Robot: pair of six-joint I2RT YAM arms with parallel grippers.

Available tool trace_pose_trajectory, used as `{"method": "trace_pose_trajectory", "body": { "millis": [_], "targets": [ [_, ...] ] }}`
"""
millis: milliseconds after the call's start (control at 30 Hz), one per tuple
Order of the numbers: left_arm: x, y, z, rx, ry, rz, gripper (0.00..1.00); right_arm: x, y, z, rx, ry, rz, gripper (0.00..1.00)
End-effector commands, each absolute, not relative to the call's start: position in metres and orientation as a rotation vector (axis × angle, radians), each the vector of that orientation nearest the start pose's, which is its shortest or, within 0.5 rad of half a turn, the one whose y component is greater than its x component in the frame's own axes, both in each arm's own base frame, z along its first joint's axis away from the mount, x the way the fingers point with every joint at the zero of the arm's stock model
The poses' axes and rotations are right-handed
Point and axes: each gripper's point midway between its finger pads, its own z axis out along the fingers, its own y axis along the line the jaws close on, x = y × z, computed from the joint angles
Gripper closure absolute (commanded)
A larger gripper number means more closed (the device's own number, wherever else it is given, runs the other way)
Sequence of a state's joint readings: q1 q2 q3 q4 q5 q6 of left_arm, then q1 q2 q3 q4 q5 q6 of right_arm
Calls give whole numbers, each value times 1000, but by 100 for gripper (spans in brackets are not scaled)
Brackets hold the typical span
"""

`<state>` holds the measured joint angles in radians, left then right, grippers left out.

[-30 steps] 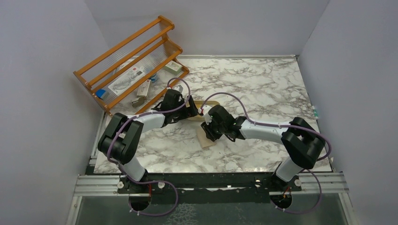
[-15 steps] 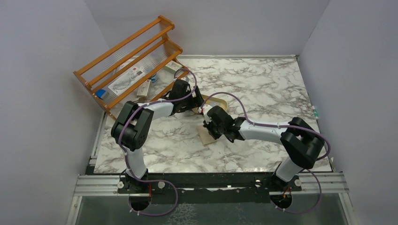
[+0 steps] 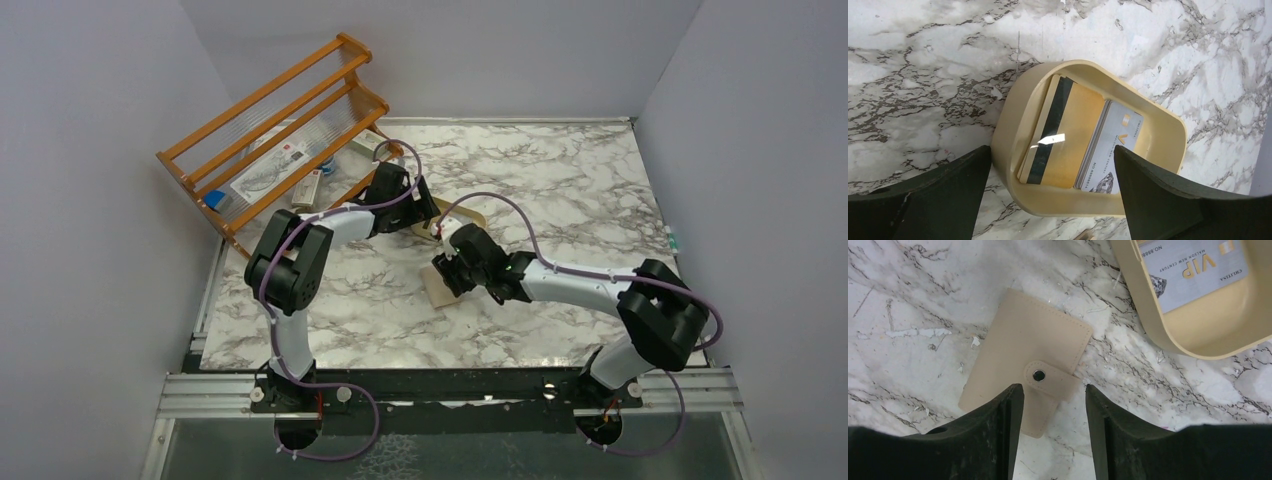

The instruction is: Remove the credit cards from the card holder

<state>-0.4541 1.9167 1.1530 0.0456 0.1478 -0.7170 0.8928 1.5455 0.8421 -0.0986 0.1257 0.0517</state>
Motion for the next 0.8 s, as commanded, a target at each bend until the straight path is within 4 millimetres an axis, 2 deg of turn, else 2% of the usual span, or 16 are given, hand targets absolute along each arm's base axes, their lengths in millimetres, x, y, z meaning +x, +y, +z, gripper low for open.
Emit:
{"method": "trace_pose_trajectory", "body": {
  "millis": [0, 167, 333, 467, 600, 767],
  "targets": [
    [391, -262, 41, -299, 2477, -728, 7, 269, 280, 68, -825, 2178, 279, 45],
    [378, -277, 42, -305, 2479, -735, 7, 294, 274, 60, -695, 2251, 326, 45],
    [375, -290, 41, -283, 2482, -742, 7, 323, 279, 56, -648, 2259, 318, 46],
    [382, -291, 43, -283, 2473, -722, 7, 351, 278, 55, -603, 2255, 307, 47],
    [400, -295, 50, -256, 2450, -687, 7, 374, 271, 56, -567, 2250, 308, 47],
    [421, -293, 56, -250, 2431, -664, 7, 381, 263, 69, -588, 2214, 299, 47]
  ]
}}
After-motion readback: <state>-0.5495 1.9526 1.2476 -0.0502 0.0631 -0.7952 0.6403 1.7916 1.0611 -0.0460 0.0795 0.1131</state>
